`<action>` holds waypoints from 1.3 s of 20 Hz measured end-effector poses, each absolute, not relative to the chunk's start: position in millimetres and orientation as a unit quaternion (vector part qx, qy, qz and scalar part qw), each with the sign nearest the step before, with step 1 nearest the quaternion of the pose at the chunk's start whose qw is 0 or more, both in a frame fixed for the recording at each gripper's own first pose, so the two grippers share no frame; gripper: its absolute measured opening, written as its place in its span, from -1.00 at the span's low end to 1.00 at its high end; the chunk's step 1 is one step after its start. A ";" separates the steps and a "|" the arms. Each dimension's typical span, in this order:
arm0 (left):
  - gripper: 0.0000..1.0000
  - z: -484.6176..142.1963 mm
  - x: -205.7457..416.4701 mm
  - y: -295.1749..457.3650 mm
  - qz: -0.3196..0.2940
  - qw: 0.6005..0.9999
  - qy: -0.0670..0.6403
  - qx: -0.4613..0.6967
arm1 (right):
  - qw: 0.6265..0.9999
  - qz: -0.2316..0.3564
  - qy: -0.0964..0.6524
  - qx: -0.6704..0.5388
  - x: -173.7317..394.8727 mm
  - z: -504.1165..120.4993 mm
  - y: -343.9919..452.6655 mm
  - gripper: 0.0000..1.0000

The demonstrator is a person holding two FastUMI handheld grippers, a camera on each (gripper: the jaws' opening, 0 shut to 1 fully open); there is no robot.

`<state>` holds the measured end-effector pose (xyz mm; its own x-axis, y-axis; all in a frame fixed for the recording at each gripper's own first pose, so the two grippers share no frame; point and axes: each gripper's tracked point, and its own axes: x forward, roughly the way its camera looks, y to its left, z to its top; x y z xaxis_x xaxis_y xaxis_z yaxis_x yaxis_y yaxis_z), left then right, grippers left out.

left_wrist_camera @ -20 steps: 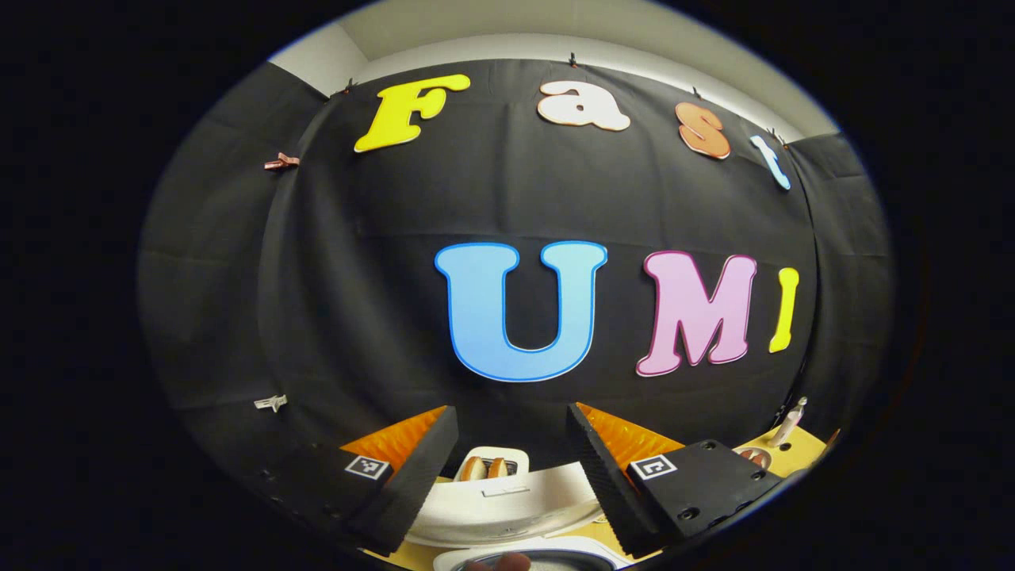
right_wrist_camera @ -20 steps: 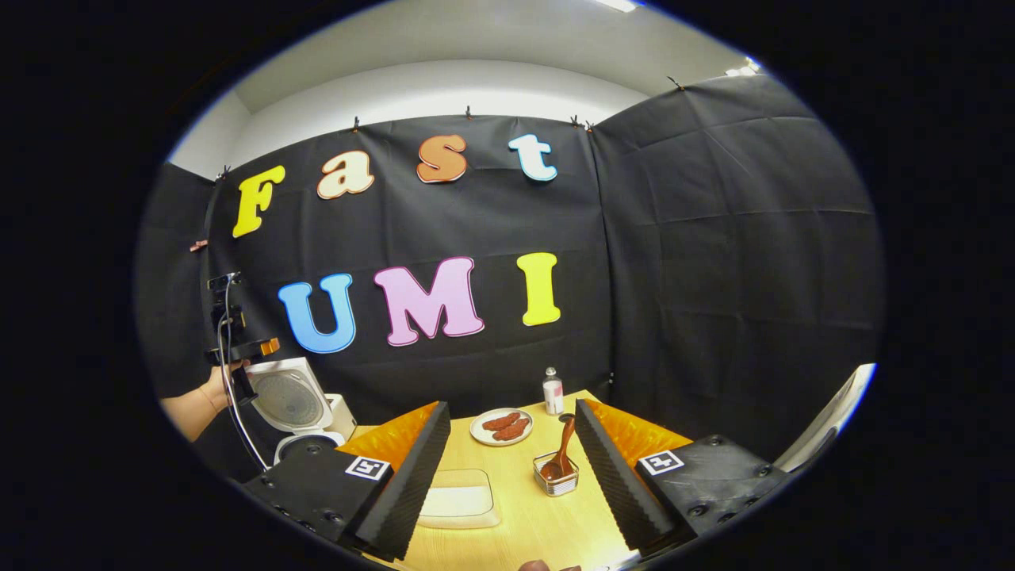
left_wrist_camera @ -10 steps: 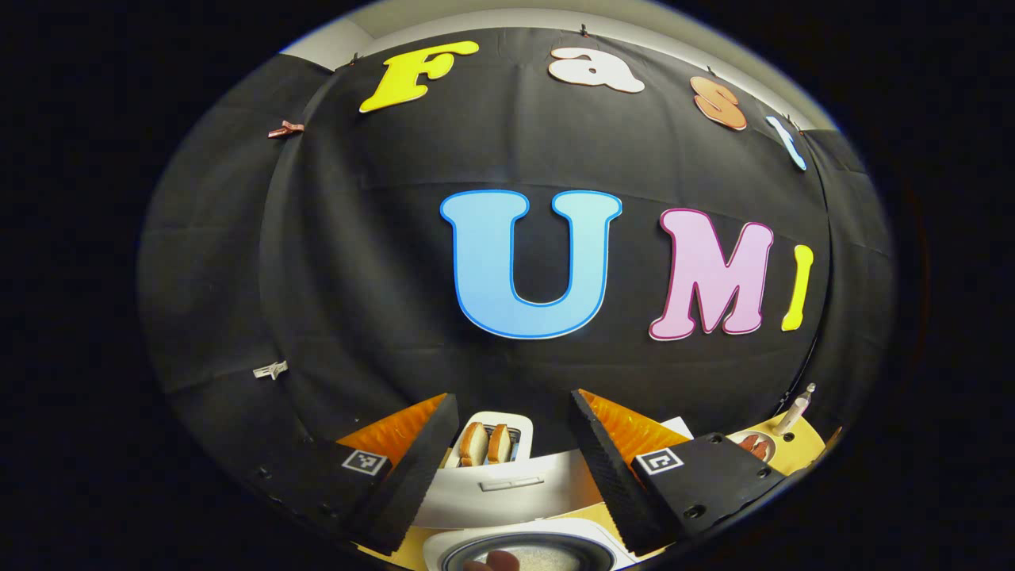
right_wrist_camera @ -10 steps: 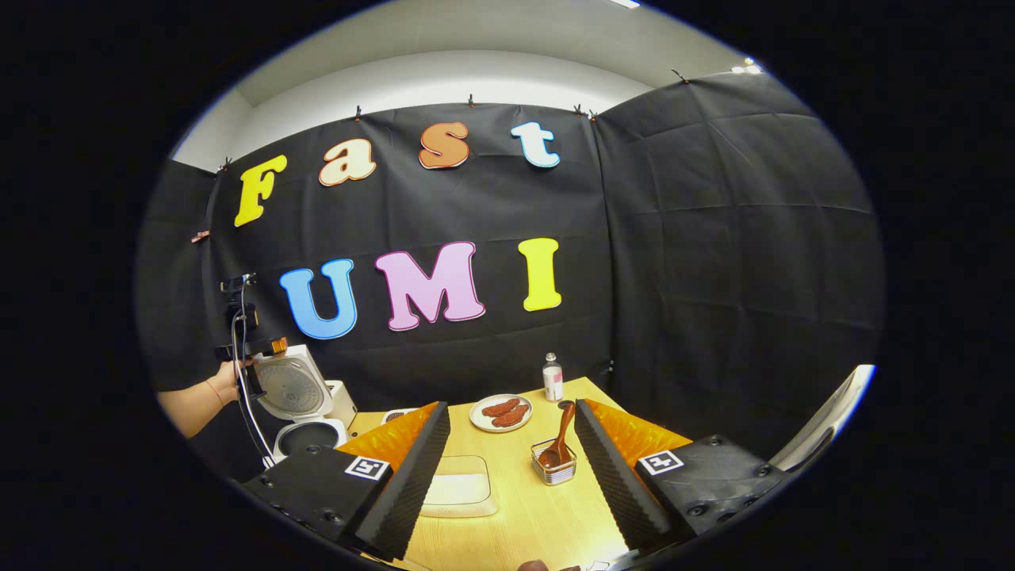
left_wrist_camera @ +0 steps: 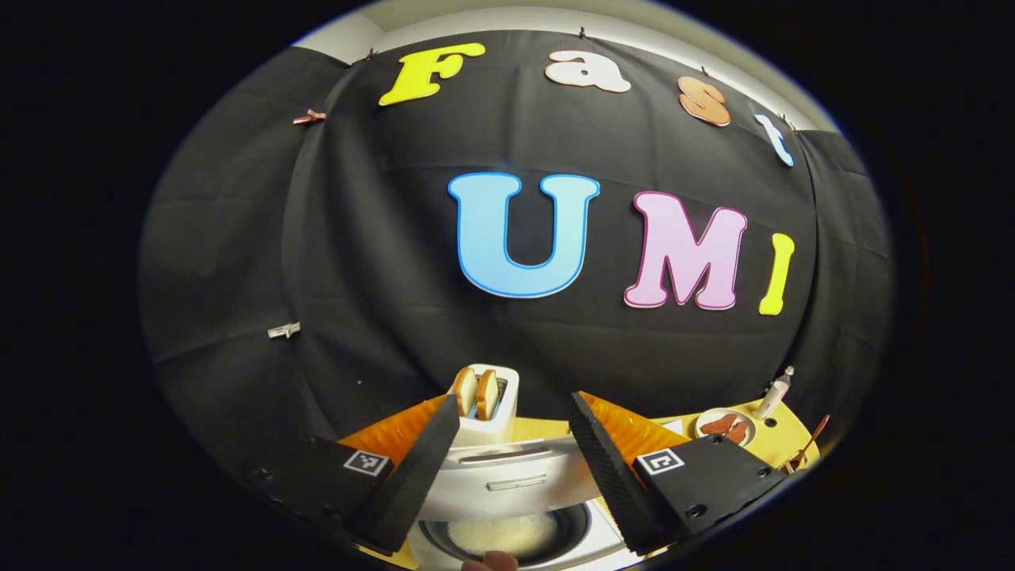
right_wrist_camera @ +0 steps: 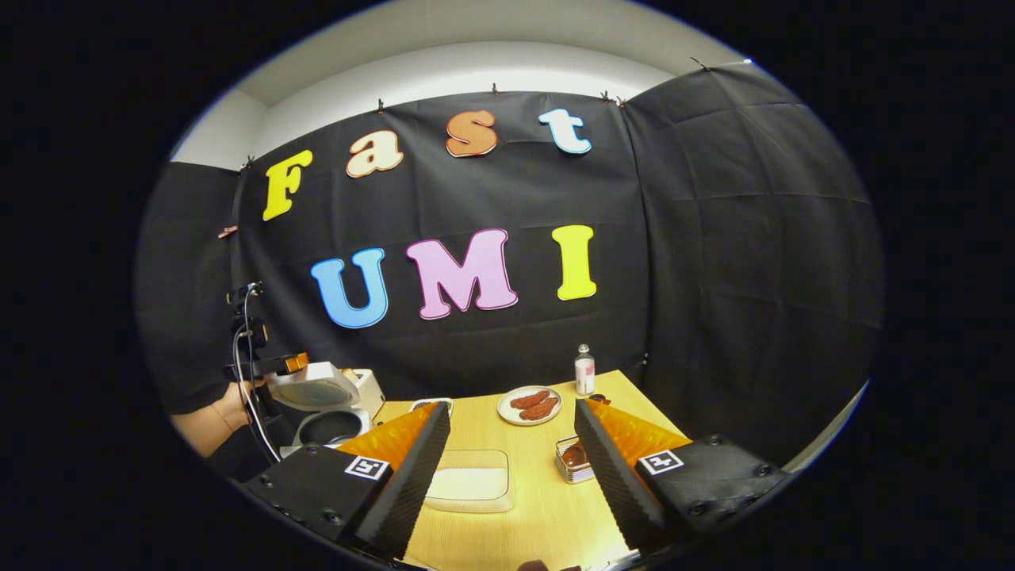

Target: Close the left gripper, press the button to open the rice cooker; take a wooden spoon from the chopstick holder with the right hand, scoop a spoonful of rice and pour it into the rice cooker, then put the wooden spoon back into the chopstick holder.

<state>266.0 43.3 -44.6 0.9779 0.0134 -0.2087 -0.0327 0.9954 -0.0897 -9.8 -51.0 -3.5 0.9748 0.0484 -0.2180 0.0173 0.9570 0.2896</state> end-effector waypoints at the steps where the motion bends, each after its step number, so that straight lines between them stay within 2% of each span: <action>1: 0.96 -51.7 258.6 40.9 0.015 0.993 0.108 -0.047 | 0.983 0.011 0.112 0.146 -10.9 -3.8 -52.9 0.96; 11: 0.96 -133.5 217.5 25.8 0.044 0.984 0.166 -0.047 | 0.981 0.018 0.128 0.147 -24.1 -17.8 -68.4 0.96; 26: 0.98 -198.0 196.3 14.5 0.052 0.974 0.217 -0.030 | 0.980 0.027 0.124 0.151 -23.6 -14.5 -65.3 0.97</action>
